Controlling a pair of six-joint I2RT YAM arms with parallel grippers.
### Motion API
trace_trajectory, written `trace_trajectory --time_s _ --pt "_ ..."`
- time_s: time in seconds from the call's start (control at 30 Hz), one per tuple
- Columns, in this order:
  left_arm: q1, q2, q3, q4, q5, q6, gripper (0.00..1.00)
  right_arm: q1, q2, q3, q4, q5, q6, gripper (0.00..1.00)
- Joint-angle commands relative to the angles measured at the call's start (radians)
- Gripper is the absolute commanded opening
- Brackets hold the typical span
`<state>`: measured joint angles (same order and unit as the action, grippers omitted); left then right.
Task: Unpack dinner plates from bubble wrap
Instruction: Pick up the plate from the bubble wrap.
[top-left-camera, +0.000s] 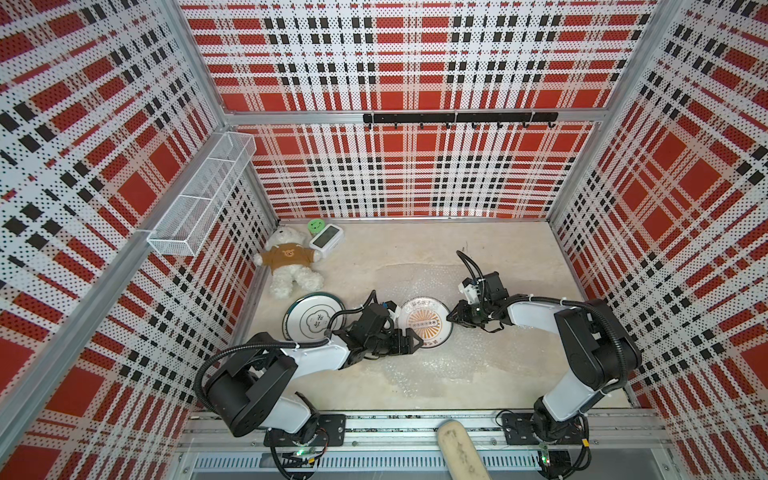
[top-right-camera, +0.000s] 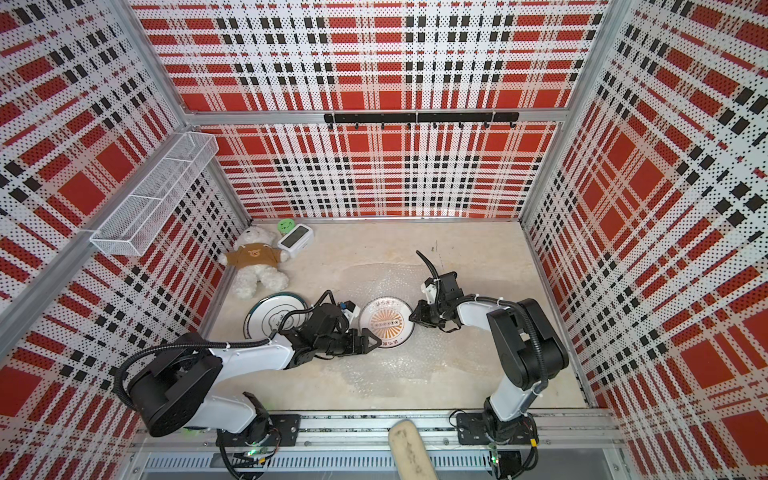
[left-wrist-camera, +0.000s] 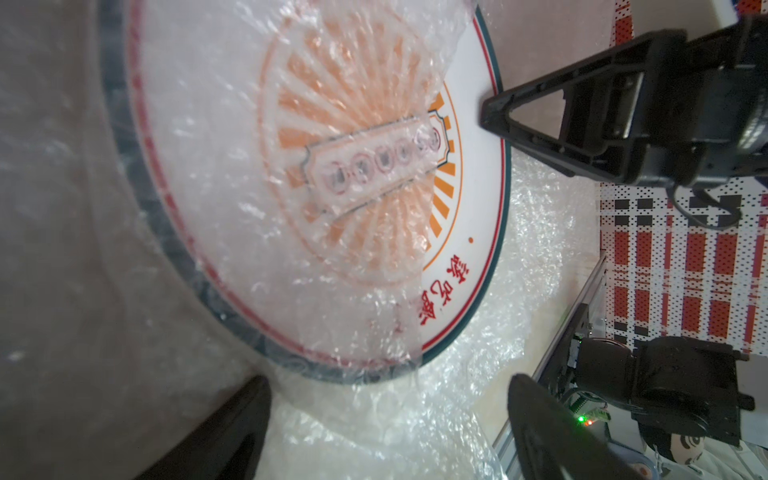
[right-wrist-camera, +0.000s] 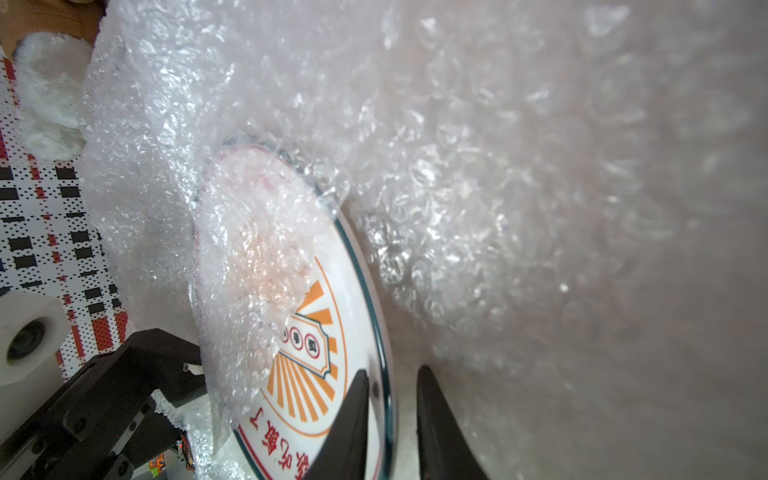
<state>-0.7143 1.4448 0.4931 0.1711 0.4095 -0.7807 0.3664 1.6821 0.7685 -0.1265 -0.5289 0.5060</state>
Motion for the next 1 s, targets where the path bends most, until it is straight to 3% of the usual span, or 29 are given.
trace_trajectory --time_s 0.0,0.23,0.43,0.97 --pt "-0.003 0.024 -0.014 0.005 -0.012 -0.012 0.92 0.007 0.02 0.009 0.037 -0.015 -0.001 0.19" --pt "0.003 0.02 -0.025 0.005 -0.022 -0.014 0.92 -0.001 -0.019 0.032 -0.033 0.021 -0.019 0.06" --pt "0.022 0.004 -0.042 0.011 -0.016 -0.018 0.92 -0.073 -0.066 0.087 -0.159 0.061 -0.053 0.0" --pt "0.047 0.037 -0.003 0.062 0.041 -0.029 0.91 -0.273 -0.184 0.182 -0.378 0.148 -0.132 0.0"
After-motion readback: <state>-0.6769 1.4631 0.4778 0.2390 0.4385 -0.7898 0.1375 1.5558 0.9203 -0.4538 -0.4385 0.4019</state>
